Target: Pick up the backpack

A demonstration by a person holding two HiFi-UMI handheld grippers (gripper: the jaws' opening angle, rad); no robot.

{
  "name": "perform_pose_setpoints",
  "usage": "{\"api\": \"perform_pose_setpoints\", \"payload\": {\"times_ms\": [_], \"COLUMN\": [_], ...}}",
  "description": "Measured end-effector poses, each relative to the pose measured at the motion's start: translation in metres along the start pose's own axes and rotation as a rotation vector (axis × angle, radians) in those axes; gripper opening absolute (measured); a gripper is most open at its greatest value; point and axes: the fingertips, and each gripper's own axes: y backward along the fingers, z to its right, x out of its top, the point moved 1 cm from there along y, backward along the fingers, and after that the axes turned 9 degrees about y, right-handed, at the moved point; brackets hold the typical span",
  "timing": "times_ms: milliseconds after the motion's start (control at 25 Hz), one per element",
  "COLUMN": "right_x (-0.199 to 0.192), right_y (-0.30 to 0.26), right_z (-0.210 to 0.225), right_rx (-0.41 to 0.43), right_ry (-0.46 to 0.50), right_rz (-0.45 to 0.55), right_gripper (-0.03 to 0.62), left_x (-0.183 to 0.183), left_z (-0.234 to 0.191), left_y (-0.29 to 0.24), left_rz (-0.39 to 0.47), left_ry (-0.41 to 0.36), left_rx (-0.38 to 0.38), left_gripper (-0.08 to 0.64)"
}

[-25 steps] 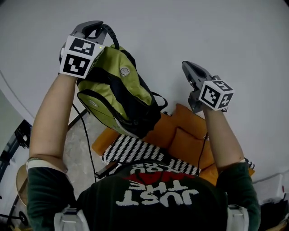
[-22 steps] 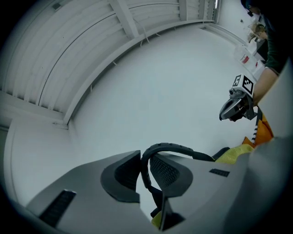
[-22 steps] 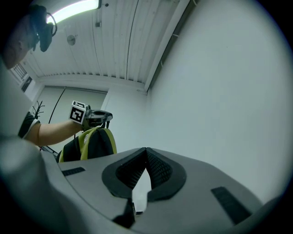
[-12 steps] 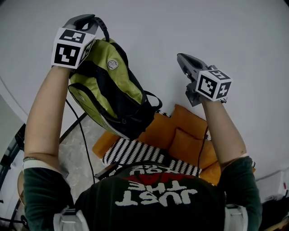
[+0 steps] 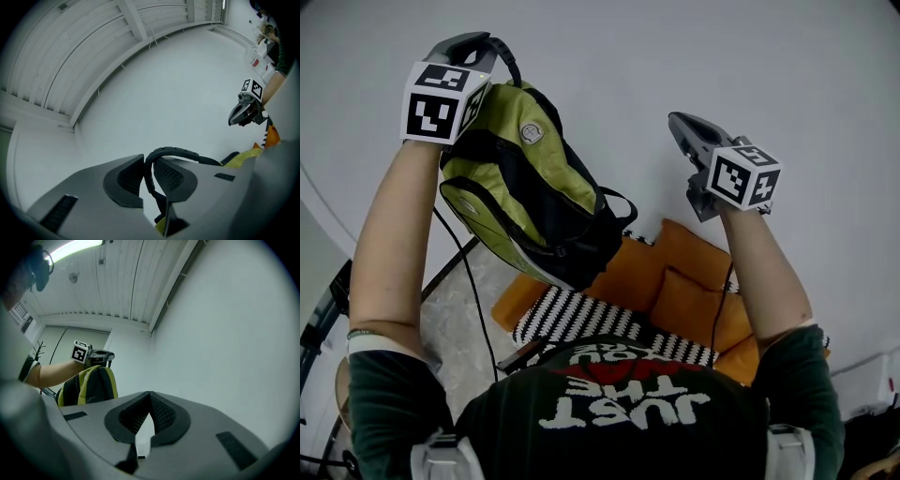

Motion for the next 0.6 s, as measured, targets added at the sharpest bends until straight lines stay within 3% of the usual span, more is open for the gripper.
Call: {"api": "perform_pose_setpoints", "payload": {"times_ms": [600], "right_x": [-0.005], "right_y": [-0.001], "right_z": [-0.004], "right_rx": [-0.018], "right_ry": [0.005], "right_rz": [-0.051], "right_gripper": [0.025], "left_x": [-0.006], "left_z": [-0.013], "left_y": [0.001], "left_rz": [-0.027], "left_ry": [-0.004], "left_rx": [0.008], "left_gripper": [0.069]}}
